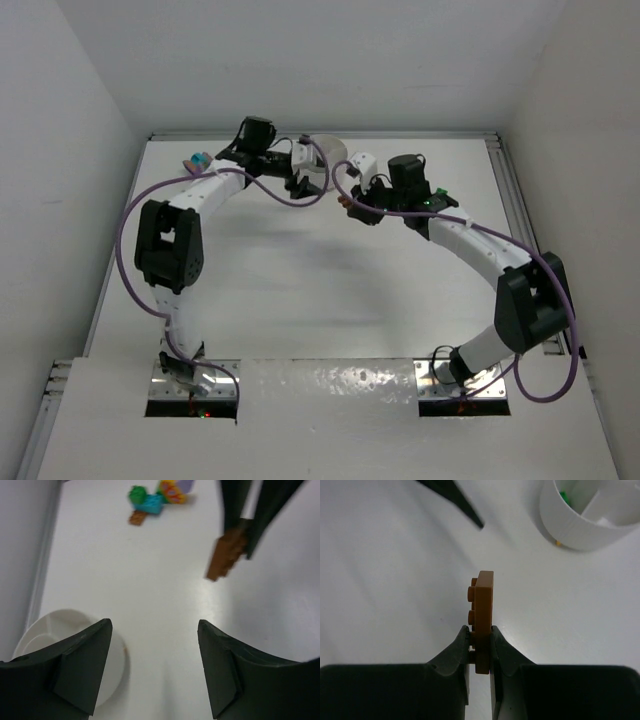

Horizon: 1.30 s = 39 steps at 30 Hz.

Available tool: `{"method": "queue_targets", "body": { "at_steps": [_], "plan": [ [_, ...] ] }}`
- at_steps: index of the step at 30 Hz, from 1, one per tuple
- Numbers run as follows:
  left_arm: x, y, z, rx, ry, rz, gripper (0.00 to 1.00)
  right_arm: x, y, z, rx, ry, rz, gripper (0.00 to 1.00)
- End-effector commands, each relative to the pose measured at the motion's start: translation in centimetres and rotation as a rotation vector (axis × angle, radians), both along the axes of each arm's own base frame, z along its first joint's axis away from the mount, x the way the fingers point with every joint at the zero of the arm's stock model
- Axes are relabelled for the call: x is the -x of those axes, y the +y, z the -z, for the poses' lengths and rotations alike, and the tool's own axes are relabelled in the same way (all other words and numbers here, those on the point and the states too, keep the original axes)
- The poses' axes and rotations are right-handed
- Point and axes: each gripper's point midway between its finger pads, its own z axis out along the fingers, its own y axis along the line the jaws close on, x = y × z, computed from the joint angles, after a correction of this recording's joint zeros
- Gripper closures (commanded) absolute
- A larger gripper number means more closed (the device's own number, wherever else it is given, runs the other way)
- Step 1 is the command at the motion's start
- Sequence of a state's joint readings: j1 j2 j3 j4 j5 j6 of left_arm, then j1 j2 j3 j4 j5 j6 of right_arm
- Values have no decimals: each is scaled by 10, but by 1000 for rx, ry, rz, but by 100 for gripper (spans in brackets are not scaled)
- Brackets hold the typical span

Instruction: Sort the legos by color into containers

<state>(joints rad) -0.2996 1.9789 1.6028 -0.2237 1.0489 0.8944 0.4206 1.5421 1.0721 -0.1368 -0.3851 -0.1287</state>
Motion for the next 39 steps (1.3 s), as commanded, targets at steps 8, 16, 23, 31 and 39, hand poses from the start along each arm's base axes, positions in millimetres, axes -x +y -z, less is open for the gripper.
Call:
{"method": "queue_targets", "body": {
  "at_steps": [8,16,23,31,39],
  "plan": [
    [110,-32,-1,42,19,407,44,-10,35,-28,45,-265,-289,100],
    [82,-28,-4,2,50,272,41,-26,19,-31,0,-203,-122,100],
    [-45,49,-42,137,71,-592,19,-141,-13,-98,-534,86,548,100],
    [-40,140,-43,198,126,-1068,16,-231,-21,-83,-741,157,1078,100],
    [-18,212,-18,151,146,-1385,16,-233,3,-25,-529,157,1176,100]
  ]
}}
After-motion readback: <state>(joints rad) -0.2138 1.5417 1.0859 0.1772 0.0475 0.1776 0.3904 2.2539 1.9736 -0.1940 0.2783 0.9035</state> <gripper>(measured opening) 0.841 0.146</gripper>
